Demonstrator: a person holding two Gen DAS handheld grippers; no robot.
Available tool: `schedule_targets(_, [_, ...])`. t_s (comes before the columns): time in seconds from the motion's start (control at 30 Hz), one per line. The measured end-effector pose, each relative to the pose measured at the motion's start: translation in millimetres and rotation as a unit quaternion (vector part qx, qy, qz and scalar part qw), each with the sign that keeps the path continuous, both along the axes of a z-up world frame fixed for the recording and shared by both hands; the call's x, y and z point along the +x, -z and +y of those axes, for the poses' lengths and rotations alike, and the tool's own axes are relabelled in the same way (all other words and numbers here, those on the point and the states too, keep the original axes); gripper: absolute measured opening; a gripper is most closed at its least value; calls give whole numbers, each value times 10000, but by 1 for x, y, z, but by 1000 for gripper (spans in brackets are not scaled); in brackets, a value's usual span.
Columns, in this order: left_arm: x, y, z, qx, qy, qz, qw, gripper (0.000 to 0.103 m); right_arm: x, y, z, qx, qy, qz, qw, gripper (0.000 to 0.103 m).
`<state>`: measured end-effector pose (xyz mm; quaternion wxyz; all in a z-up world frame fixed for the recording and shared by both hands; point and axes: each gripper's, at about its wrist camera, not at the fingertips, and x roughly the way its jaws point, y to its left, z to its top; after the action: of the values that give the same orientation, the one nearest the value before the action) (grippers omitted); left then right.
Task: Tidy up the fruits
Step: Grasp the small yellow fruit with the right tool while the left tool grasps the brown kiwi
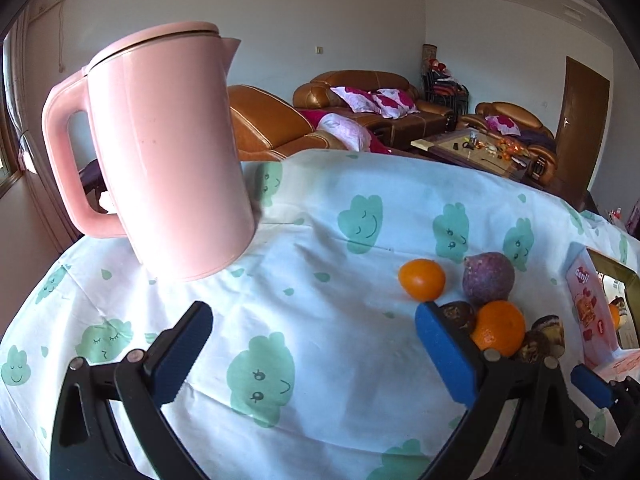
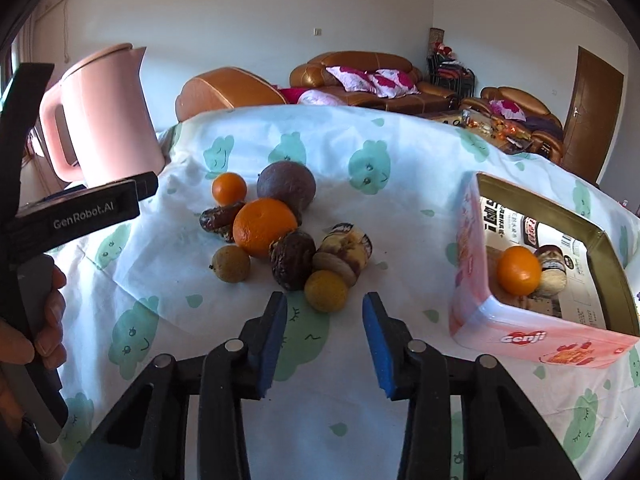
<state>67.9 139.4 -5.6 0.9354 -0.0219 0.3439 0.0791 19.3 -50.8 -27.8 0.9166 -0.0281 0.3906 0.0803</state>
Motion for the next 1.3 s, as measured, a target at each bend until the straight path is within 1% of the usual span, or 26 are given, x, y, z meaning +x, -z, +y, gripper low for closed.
schedule_targets(0.07, [-2,-1,-3,-38,127,19,9999,103,9,4,0,14,61,148,9999,42])
schedule_targets(0.17, [-2,-2,-11,93,325,-3,9994,103,24,13,0,189,17,492,9986,42])
schedule_targets(0.27, [-2,-3,-17,159,488,1,9987,103,26,13,4,168,-31,492,9986,40])
schedule_targets(0.37, [-2,-2,-20,14,695,76,9976,103,22,10,2,294,-138,415,9986,34])
schedule_targets(0.4, [-3,-2,-21,-39,791,111,9968,103,19,8,1,347,-156,384,9985,27])
schedule_targets(0.47, [-2,0,-26,-168,1072,179,9939,103,11,5,-3,454,-213,278,9984,27])
schedule_targets(0.57, [-4,3,-41,-281,1574,284,9867,100,-7,-5,-11,596,-281,-66,9978,27])
schedule_targets(0.67, [-6,9,-58,-290,2014,429,9781,87,-25,-14,-21,720,-248,-364,9964,28])
schedule_targets(0.73, [-7,15,-67,-254,2170,538,9744,77,-31,-15,-27,797,-225,-421,9957,28])
schedule_targets(0.77, [-8,18,-70,-240,2215,598,9730,75,-32,-15,-29,824,-225,-412,9955,28])
schedule_targets(0.8, [-7,21,-73,-248,2260,657,9716,71,-32,-15,-31,865,-228,-396,9952,28])
schedule_targets(0.87, [-5,26,-79,-244,2327,747,9694,69,-31,-15,-33,915,-213,-366,9949,28])
schedule_targets(0.97, [0,34,-88,-42,2327,889,9685,67,-28,-14,-35,1008,-214,-288,9943,28])
schedule_targets(1.03, [5,37,-88,-153,2337,1005,9670,50,-27,-12,-39,1141,-181,-232,9930,28])
schedule_targets(1.07, [8,39,-86,-229,2290,1071,9672,48,-27,-11,-40,1184,-159,-219,9926,28])
schedule_targets(1.1, [8,38,-83,-319,2259,1051,9679,44,-27,-11,-42,1197,-132,-218,9925,28])
schedule_targets(1.13, [9,38,-81,-389,2234,1044,9683,37,-27,-10,-43,1196,-116,-221,9925,28])
schedule_targets(1.17, [10,38,-79,-406,2192,1043,9693,33,-28,-10,-42,1193,-109,-219,9926,28])
schedule_targets(1.2, [9,38,-77,-440,2177,1027,9696,30,-28,-10,-42,1184,-101,-216,9927,28])
schedule_targets(1.27, [8,38,-75,-490,2177,995,9697,30,-30,-11,-42,1180,-90,-274,9926,28])
schedule_targets(1.3, [7,36,-74,-482,2140,948,9710,30,-31,-12,-42,1157,-79,-336,9927,28])
